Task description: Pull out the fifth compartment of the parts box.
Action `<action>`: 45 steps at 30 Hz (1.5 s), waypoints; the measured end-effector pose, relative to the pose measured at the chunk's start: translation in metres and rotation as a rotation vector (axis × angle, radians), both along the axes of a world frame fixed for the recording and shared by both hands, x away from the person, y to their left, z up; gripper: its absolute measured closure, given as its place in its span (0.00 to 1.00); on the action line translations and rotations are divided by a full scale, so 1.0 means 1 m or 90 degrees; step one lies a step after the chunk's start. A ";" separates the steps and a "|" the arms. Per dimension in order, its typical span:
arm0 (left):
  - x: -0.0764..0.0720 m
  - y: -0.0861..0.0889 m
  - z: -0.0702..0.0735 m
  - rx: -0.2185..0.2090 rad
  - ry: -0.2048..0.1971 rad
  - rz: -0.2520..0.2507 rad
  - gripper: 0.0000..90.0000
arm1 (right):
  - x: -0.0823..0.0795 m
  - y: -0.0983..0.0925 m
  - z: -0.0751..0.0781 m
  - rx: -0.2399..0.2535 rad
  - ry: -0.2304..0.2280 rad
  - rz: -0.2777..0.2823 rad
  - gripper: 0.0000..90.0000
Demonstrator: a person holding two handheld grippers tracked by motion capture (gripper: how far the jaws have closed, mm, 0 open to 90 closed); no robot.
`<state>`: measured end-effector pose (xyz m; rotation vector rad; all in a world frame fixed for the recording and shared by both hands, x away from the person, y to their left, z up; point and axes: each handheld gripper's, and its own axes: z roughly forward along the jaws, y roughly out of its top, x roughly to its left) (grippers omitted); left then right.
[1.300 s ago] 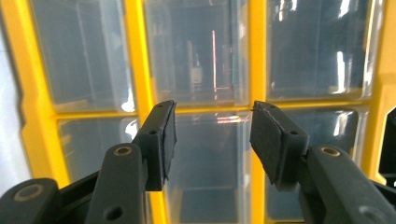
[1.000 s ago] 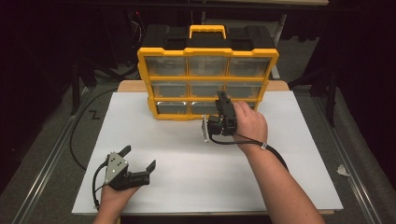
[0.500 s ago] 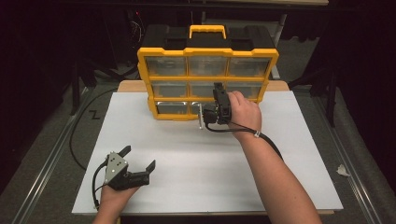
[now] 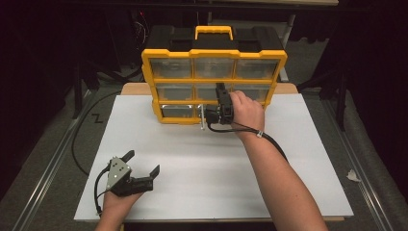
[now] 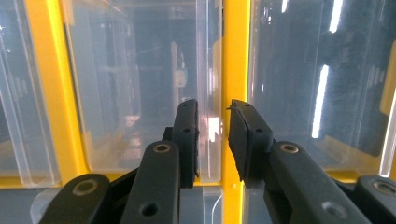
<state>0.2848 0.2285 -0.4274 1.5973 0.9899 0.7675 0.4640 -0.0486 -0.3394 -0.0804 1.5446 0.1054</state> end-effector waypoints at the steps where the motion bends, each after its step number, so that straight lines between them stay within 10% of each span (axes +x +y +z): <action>1: 0.000 0.000 0.000 0.000 0.000 0.000 0.00 | 0.000 0.000 0.000 0.000 0.000 0.000 0.83; 45: 0.000 0.002 0.001 -0.006 -0.001 0.002 0.00 | -0.028 -0.002 0.002 -0.009 0.012 0.006 0.90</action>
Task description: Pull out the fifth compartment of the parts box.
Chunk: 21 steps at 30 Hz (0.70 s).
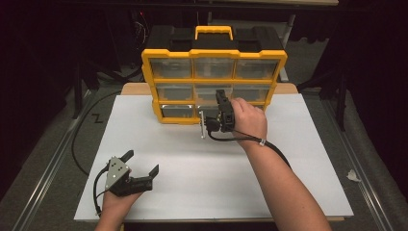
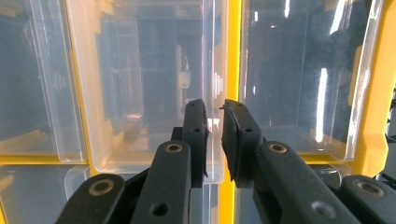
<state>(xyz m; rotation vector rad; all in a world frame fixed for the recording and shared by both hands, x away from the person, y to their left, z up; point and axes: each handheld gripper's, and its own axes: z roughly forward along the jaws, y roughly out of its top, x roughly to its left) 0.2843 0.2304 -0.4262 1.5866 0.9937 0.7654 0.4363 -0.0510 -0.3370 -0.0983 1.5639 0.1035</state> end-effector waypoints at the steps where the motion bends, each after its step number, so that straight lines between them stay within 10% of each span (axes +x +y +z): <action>1: 0.000 0.000 0.000 0.001 0.000 -0.001 0.00 | 0.000 0.000 0.000 0.001 0.004 0.002 0.88; 21: 0.000 0.000 0.000 0.002 -0.001 -0.003 0.00 | 0.003 0.006 0.012 0.025 0.060 0.014 0.41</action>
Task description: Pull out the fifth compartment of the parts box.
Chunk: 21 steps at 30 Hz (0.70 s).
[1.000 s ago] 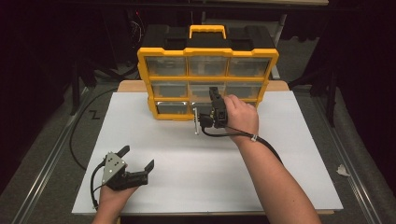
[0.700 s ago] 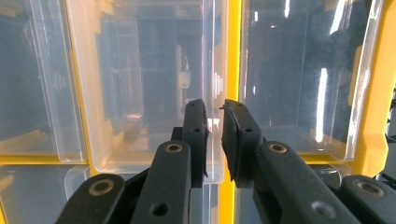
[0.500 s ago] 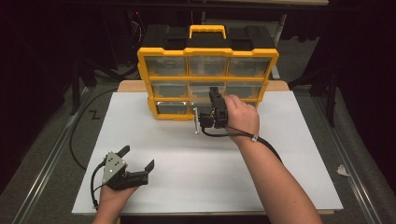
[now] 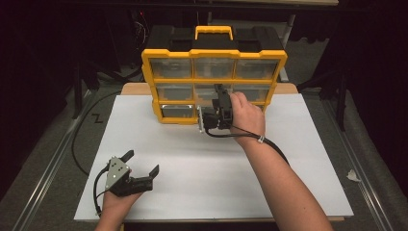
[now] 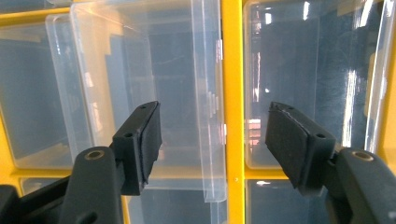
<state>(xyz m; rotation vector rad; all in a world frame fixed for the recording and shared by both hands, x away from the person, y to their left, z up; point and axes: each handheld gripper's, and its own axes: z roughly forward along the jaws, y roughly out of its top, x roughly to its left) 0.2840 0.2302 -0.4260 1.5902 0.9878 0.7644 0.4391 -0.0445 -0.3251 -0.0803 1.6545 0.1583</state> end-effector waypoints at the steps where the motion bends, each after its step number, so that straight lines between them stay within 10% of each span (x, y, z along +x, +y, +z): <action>1: 0.000 0.000 0.000 0.000 0.000 0.000 0.00 | 0.000 0.000 0.000 0.000 0.000 0.000 0.41; 21: 0.000 0.000 0.000 -0.004 -0.001 -0.001 0.00 | 0.003 0.007 0.000 -0.008 0.017 -0.026 0.85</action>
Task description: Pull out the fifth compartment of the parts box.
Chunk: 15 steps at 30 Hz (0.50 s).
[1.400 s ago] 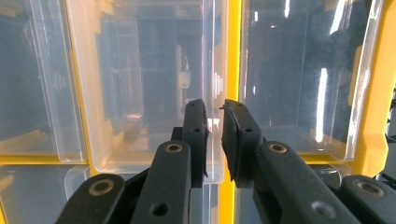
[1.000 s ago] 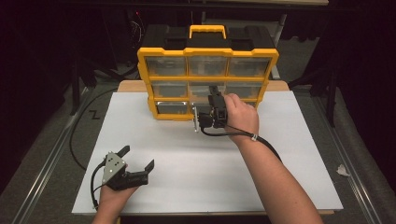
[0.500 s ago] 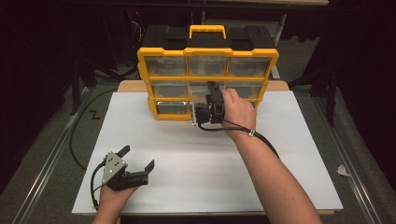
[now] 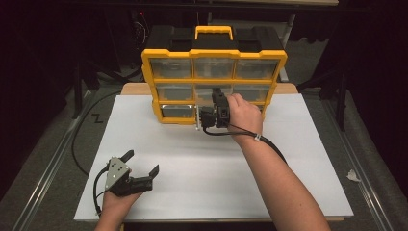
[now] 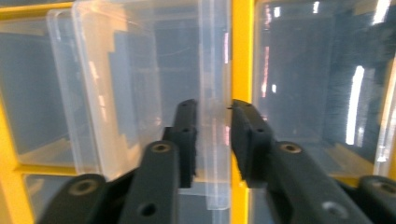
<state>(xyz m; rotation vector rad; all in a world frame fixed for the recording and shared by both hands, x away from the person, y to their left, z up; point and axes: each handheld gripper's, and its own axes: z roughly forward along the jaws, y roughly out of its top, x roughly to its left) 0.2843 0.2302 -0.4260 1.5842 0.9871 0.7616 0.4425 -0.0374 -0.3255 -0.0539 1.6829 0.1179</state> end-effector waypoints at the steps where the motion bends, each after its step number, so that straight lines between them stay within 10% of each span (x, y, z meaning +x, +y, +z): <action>1: 0.000 0.000 0.000 0.000 0.000 0.000 0.00 | -0.001 0.000 0.001 -0.005 -0.006 0.004 0.86; 15: 0.000 -0.001 0.001 0.003 -0.002 -0.004 0.00 | -0.023 -0.003 0.000 -0.012 -0.017 0.016 0.87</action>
